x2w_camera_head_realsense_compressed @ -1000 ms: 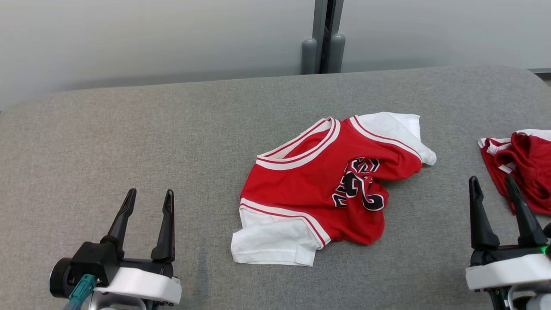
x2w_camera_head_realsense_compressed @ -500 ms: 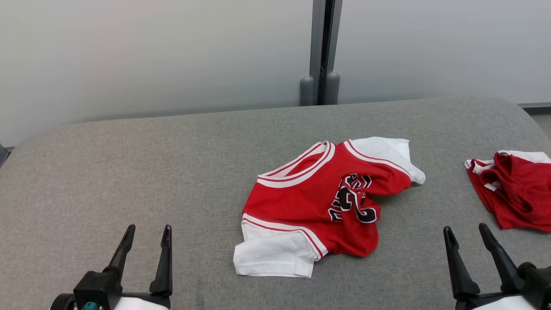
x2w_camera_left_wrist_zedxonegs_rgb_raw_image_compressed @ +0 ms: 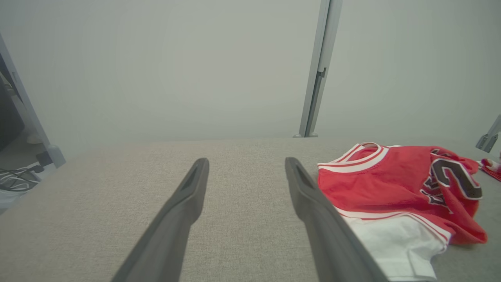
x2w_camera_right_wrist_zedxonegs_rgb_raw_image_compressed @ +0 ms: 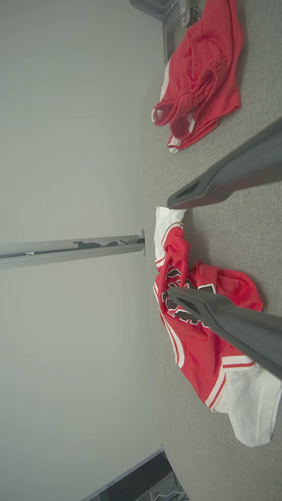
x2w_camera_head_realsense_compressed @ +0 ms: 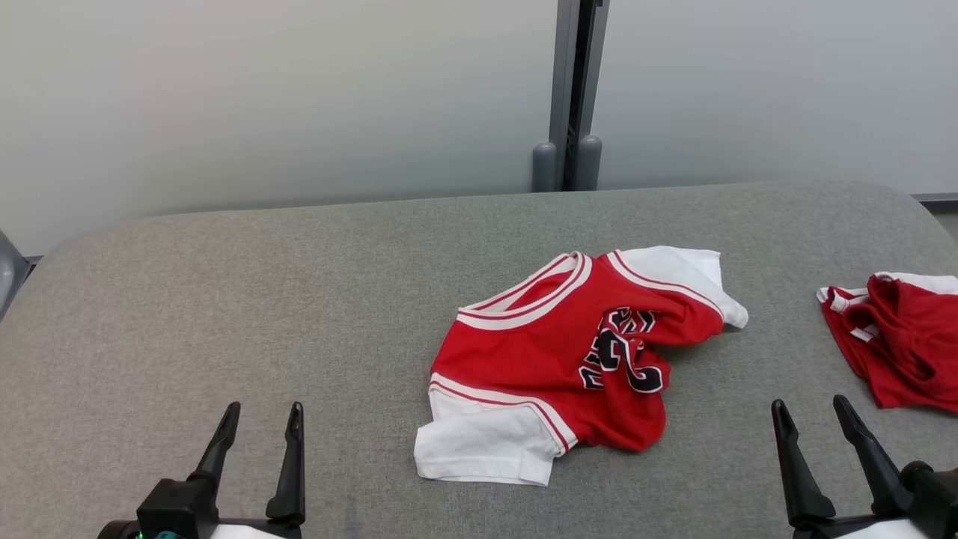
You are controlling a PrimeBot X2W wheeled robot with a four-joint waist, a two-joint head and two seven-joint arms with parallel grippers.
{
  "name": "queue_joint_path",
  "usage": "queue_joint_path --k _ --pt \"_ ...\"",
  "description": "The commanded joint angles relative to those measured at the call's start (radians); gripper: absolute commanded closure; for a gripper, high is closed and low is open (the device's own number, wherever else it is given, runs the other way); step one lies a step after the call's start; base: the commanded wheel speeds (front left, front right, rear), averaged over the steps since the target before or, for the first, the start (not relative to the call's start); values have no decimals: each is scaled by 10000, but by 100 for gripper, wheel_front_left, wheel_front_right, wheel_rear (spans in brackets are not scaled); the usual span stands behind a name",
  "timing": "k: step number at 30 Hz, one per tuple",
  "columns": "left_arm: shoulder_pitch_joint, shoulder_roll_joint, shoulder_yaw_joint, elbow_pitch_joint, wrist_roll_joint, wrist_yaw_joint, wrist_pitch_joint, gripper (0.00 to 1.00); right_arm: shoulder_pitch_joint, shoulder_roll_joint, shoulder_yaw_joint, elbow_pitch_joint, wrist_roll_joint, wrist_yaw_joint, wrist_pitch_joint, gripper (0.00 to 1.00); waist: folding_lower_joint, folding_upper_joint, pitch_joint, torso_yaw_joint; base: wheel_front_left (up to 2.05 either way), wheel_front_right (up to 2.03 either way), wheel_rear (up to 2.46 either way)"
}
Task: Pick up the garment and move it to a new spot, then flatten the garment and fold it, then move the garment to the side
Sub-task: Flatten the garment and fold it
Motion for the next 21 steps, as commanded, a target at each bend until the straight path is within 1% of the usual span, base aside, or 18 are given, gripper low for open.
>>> queue_joint_path --k 1,7,11,15,16,21 --pt "5 28 -16 -43 4 62 -21 0 70 -1 -46 -63 -24 1 56 0 0 -1 10 -4 0 0 0" --pt "-70 63 -52 -23 -24 85 -45 0 21 14 -41 -54 32 1 90 0 0 -1 37 21 0 0 0" --pt "-137 56 -87 -29 -37 101 -68 0 -24 -34 -65 81 189 1 298 0 0 -1 94 62 0 0 0" --pt "-517 10 -216 -135 12 11 -101 0 -468 -602 -327 725 391 1 715 0 0 -1 586 307 0 0 0" --pt "-517 10 -216 -135 12 11 -101 0 -468 -602 -327 725 391 1 715 0 0 -1 586 307 0 0 0" --pt "-1086 -123 -423 -95 48 -143 -251 0 -1403 -1260 -274 2114 797 1 770 0 0 -1 1428 788 0 0 0"
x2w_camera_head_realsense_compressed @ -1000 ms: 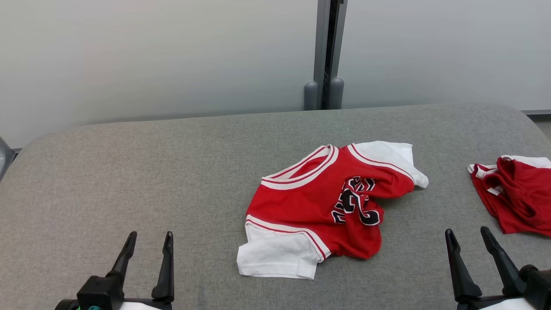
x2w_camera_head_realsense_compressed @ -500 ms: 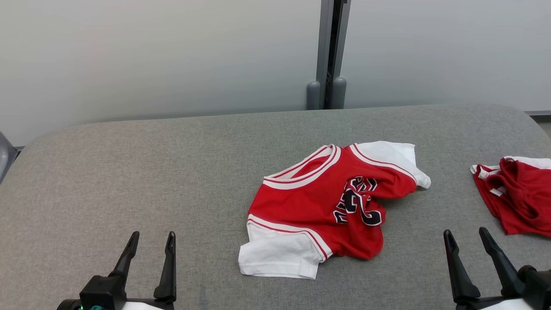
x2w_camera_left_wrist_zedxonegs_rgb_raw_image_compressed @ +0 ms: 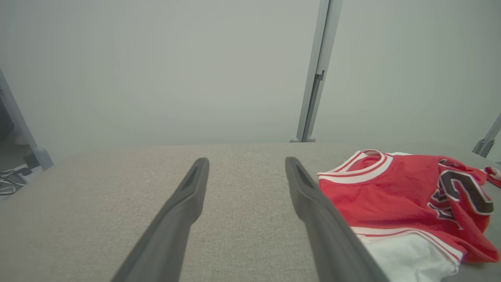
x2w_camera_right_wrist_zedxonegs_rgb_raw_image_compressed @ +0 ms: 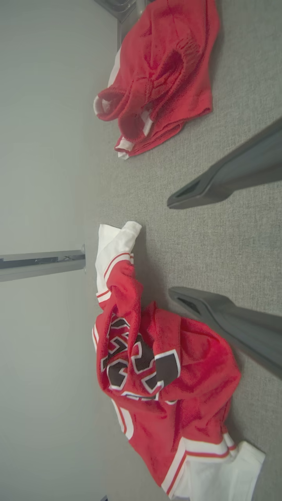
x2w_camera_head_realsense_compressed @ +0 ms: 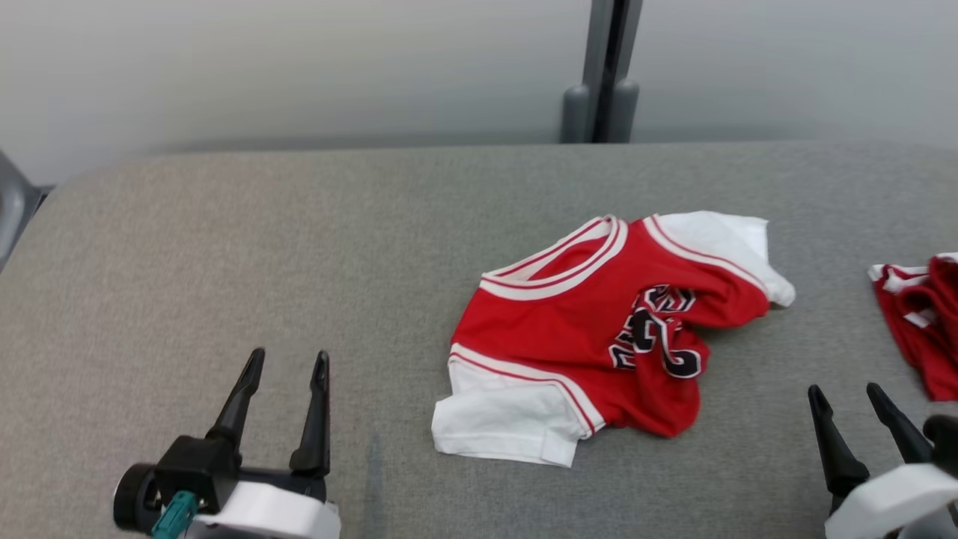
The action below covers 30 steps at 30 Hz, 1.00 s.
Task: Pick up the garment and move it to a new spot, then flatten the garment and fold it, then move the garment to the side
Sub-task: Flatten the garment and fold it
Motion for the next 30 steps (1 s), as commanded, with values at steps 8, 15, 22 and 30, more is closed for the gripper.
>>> queue_joint_path --k 8,15,22,30 --pt "-1074 -272 -246 419 106 -209 -378 0 -1999 -789 1321 2145 673 1 -148 0 0 -1 1461 880 0 0 0" --pt "-1524 -376 -279 753 100 -239 -577 0 -2982 -1077 2976 3355 1304 1 -290 0 0 -1 1837 1032 0 0 0" --pt "-1678 -412 -260 947 75 -234 -680 0 -3210 -1162 4237 3831 2027 26 -29 100 0 -1 1867 930 0 0 0" --pt "-1553 -427 -293 1047 73 -187 -749 0 -2957 -1493 3175 2633 2111 0 -611 100 0 -1 1576 739 0 0 0"
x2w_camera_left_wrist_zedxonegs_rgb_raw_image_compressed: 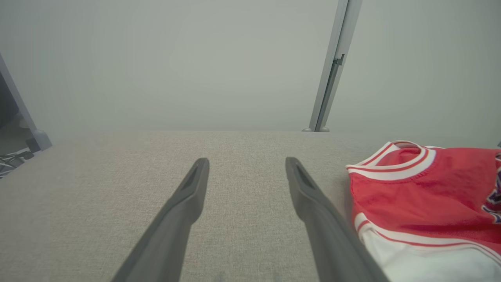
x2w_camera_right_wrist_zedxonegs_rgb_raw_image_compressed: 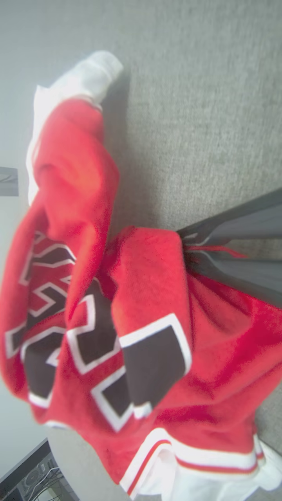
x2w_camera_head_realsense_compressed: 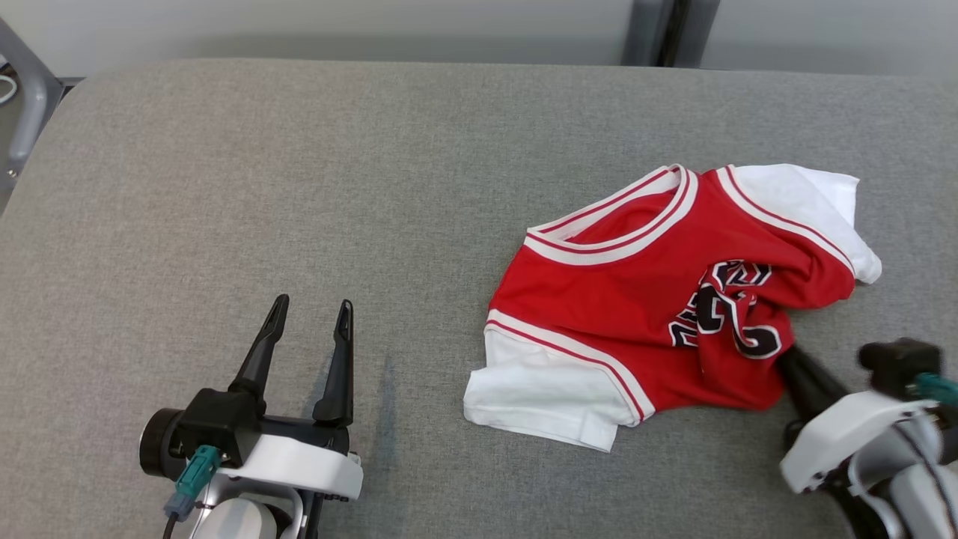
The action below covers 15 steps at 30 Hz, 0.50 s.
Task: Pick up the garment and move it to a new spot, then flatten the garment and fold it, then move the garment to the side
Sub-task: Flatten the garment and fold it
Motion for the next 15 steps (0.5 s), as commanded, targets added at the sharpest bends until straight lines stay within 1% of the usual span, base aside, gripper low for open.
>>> queue_joint_path --k 1,3,4,5,6,8,9,11,15 --pt "-11 43 35 -5 10 42 -56 0 99 -80 -498 -408 -230 -1 -154 100 0 0 -98 -84 0 0 0" --pt "62 48 56 -15 -15 60 -68 0 365 54 -1197 -1135 -618 -1 -196 100 0 0 -187 -183 0 0 0" --pt "62 48 56 -15 -15 60 -68 0 365 54 -1197 -1135 -618 -1 -196 100 0 0 -187 -183 0 0 0" --pt "112 60 58 -16 -34 67 -72 0 588 248 -1788 -2027 -1070 -1 -61 100 0 0 -271 -289 0 0 0" --pt "136 71 60 -14 -32 70 -74 0 666 373 -2017 -2536 -1293 -1 4 100 0 0 -296 -345 0 0 0" --pt "165 84 49 -18 -48 56 -65 0 848 609 -2367 -3473 -1696 -1 201 100 0 0 -346 -448 0 0 0" --pt "165 84 49 -18 -48 56 -65 0 848 609 -2367 -3473 -1696 -1 201 100 0 0 -346 -448 0 0 0" --pt "170 98 21 -30 -42 63 -63 0 1009 915 -2618 -4293 -2035 -1 334 100 0 0 -363 -540 0 0 0" --pt "116 123 -30 -39 -49 46 -54 0 1506 1735 -3178 -5671 -2533 -1 36 100 0 0 -401 -687 0 0 0"
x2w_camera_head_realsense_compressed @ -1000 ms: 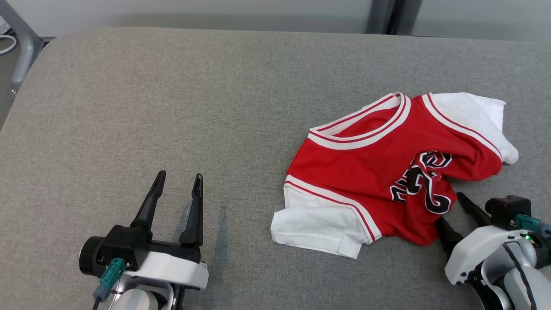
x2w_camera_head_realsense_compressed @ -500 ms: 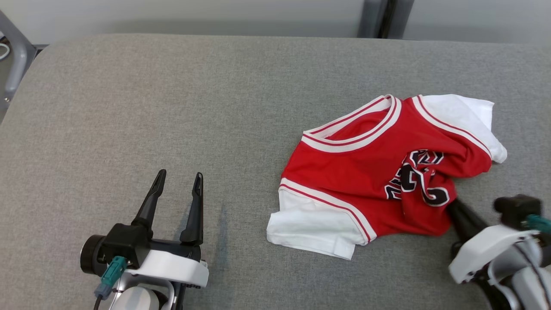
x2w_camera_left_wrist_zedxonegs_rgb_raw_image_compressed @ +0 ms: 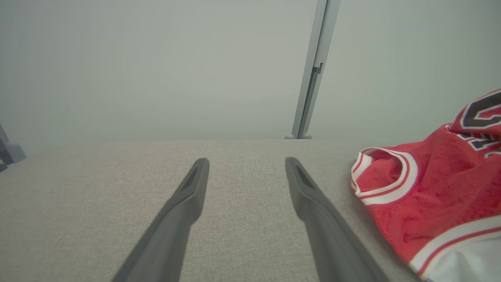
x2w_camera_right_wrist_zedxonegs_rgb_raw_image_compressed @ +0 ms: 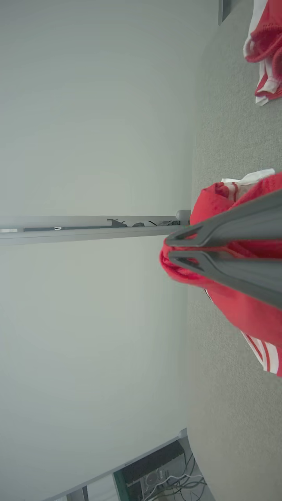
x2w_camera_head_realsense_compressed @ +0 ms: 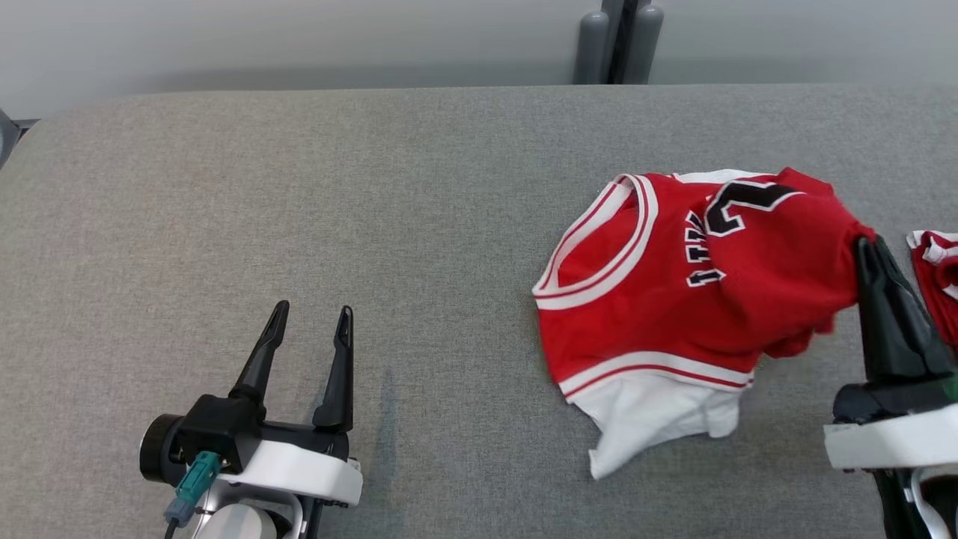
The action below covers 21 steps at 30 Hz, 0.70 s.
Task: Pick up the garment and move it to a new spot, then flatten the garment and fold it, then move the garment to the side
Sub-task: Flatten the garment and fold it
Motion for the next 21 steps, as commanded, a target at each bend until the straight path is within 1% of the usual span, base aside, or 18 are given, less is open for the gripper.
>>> queue_joint_path --k 1,3,6,9,12,15,19,20,21 --pt "-4 81 19 -12 -4 -10 -5 0 152 25 -95 -65 -82 1 -109 100 0 0 -6 -34 0 0 0" --pt "18 113 25 -30 -19 11 3 0 575 399 -530 -453 -194 1 -563 100 0 0 -17 -113 0 0 0" --pt "65 159 36 -56 -39 51 32 0 1262 741 -1075 -373 -114 1 -1374 100 0 0 -37 -217 0 0 0" --pt "90 195 33 -91 -55 70 75 0 1823 852 -1165 651 232 1 -1773 100 0 0 -65 -335 0 0 0" --pt "52 232 -25 -107 -61 32 156 0 2031 856 -987 2055 835 1 -2069 100 0 0 -100 -420 0 0 0" --pt "19 271 -60 -118 -67 36 229 0 1875 851 -772 3483 1236 1 -2308 100 0 0 -145 -479 0 0 0" --pt "54 336 -64 -166 -76 76 240 0 1488 846 -558 4633 1467 1 -2481 100 0 0 -188 -547 0 0 0" --pt "102 374 -60 -197 -75 100 255 0 1259 845 -543 4787 1396 1 -2537 66 0 0 -213 -571 0 0 0" --pt "131 396 -52 -211 -79 107 263 0 1189 847 -544 4756 1319 1 -2549 12 0 0 -228 -585 0 0 0"
